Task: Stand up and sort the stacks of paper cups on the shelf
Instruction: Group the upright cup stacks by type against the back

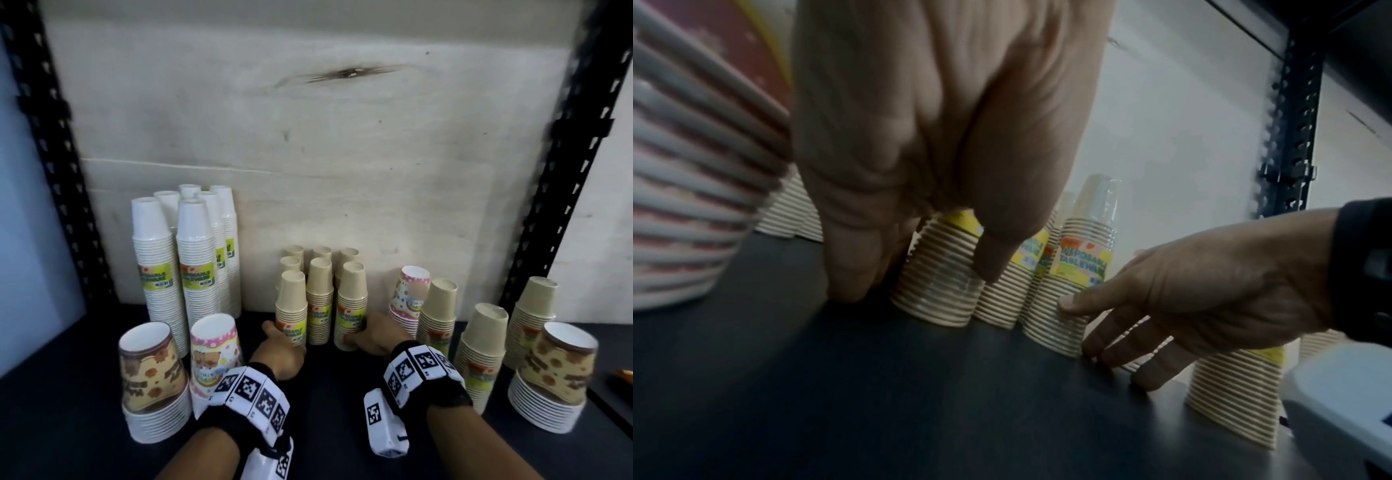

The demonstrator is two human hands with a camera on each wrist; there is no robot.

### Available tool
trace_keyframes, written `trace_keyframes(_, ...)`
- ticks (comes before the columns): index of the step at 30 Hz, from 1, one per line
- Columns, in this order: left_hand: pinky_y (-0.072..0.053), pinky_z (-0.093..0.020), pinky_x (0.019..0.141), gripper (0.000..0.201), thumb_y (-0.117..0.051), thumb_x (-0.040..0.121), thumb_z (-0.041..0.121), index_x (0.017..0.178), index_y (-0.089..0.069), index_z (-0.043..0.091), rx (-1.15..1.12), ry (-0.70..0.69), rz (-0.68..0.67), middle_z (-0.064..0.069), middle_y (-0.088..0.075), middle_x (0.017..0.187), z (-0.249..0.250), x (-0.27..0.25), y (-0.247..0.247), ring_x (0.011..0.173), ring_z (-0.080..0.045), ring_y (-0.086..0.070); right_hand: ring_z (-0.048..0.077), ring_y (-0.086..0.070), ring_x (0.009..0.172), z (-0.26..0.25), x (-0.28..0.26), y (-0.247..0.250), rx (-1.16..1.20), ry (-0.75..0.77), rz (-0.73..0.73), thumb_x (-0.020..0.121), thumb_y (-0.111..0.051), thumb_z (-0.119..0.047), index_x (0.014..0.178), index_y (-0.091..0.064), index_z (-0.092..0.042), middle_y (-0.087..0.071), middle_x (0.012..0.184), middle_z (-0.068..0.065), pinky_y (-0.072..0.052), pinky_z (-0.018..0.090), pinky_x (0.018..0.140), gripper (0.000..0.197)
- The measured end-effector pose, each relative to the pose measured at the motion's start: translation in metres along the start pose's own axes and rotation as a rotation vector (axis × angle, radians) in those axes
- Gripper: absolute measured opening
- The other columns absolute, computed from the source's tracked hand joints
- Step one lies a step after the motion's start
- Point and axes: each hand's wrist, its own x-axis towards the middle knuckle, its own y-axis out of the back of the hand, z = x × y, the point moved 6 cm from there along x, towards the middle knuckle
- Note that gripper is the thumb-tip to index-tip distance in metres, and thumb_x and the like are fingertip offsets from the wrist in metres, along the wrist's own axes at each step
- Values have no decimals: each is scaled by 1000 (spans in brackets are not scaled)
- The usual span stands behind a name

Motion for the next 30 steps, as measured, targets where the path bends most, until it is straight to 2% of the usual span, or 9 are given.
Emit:
trace_keyframes(6, -36, -41, 108, 73, -56, 94, 28, 142, -6, 6, 2, 13, -3, -17, -47, 137, 0, 0, -4, 124, -31, -50, 26, -62, 109, 1, 2, -3, -12, -34, 13, 81, -72, -45, 119, -62, -13, -66, 120, 7, -49, 36, 96, 51)
trace_keyframes(12, -33, -43, 111, 78, -55, 95, 28, 144, 1, 4, 9, 25, -9, -19, -42, 141, 0, 1, -4, 128, -32, -46, 26, -61, 109, 1, 6, -5, -20, -36, 9, 81, -70, -46, 121, -62, -14, -65, 121, 8, -48, 36, 95, 51)
trace_keyframes(17, -39, -42, 107, 75, -56, 93, 25, 142, -1, 8, -30, 12, -27, -19, -49, 132, -1, 0, -1, 120, -31, -52, 27, -59, 114, 0, 9, -4, -18, -31, -10, 86, -66, -46, 128, -59, -15, -63, 127, 7, -45, 36, 99, 53)
trace_keyframes(30, -39, -45, 107, 79, -58, 93, 22, 144, 1, 7, -89, 55, 28, -20, -49, 133, -2, 1, 0, 121, -33, -52, 27, -59, 113, -5, 5, -3, 11, -64, 8, 87, -66, -45, 127, -56, -12, -62, 127, 9, -45, 34, 94, 53)
